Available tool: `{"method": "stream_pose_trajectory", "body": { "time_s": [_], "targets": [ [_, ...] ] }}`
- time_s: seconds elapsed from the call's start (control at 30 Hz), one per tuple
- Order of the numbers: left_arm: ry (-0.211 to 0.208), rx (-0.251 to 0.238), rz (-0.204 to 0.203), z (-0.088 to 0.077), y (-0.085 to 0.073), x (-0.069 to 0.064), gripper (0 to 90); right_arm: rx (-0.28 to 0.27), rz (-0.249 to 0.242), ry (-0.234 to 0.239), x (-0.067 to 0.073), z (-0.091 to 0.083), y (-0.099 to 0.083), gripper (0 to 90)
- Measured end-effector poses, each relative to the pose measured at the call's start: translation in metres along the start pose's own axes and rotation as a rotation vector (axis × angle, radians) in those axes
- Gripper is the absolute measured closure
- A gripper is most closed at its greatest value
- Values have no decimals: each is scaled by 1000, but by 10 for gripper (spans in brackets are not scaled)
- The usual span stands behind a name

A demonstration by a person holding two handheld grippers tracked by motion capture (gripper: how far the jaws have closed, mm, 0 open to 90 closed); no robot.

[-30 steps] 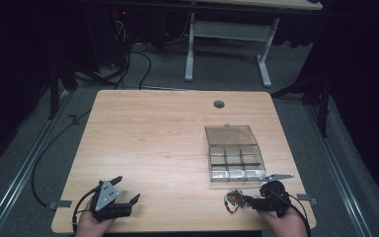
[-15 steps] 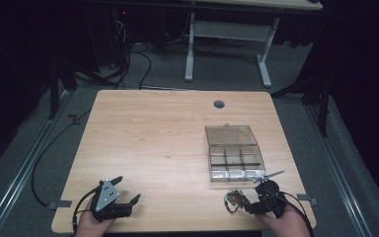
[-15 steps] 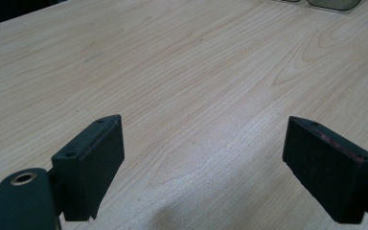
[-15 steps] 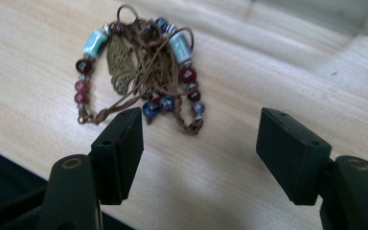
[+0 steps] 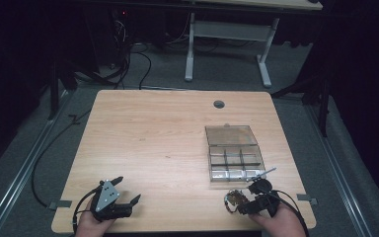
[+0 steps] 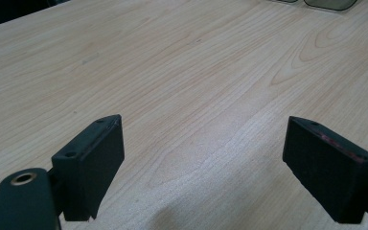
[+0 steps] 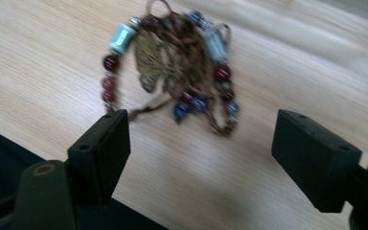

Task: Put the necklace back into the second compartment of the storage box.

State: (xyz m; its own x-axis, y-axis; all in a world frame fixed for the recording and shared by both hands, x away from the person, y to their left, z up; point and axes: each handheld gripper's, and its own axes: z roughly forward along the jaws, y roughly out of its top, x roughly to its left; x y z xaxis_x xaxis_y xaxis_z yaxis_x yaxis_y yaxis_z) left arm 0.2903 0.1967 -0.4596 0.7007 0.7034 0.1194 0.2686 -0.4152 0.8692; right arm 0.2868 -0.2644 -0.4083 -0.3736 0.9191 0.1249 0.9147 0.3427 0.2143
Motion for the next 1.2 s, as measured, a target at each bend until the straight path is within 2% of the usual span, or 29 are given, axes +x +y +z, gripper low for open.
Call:
{"method": "stream_pose_trajectory", "body": {
  "time_s": [0.1, 0.23, 0.43, 0.53, 0.7, 0.8, 0.9, 0.93, 0.97, 1.2],
  "targets": [
    [-1, -1, 0, 0, 0, 0, 148, 7, -8, -3, 7, 8, 9, 154],
    [-3, 0, -1, 0, 0, 0, 148, 19, -32, -28, 16, 15, 17, 152],
    [-5, 0, 0, 0, 0, 0, 148, 45, -53, -35, 22, 24, 27, 132],
    [-7, 1, 1, 0, 0, 0, 148, 48, -57, -46, 25, 25, 29, 138],
    [-8, 1, 2, 0, 0, 0, 148, 66, -92, -84, 29, 26, 30, 159],
    [-9, 2, 4, 0, 0, 0, 148, 69, -105, -101, 30, 26, 31, 201],
    [-10, 2, 4, 0, 0, 0, 148, 64, -106, -118, 28, 23, 29, 300],
    [-10, 3, 4, 0, 0, 0, 148, 60, -98, -107, 25, 21, 28, 371],
    [-10, 4, 4, 0, 0, 0, 148, 60, -98, -107, 25, 21, 28, 371],
    [-11, 5, 5, 0, 0, 0, 148, 71, -92, -71, 14, 15, 26, 543]
  ]
}}
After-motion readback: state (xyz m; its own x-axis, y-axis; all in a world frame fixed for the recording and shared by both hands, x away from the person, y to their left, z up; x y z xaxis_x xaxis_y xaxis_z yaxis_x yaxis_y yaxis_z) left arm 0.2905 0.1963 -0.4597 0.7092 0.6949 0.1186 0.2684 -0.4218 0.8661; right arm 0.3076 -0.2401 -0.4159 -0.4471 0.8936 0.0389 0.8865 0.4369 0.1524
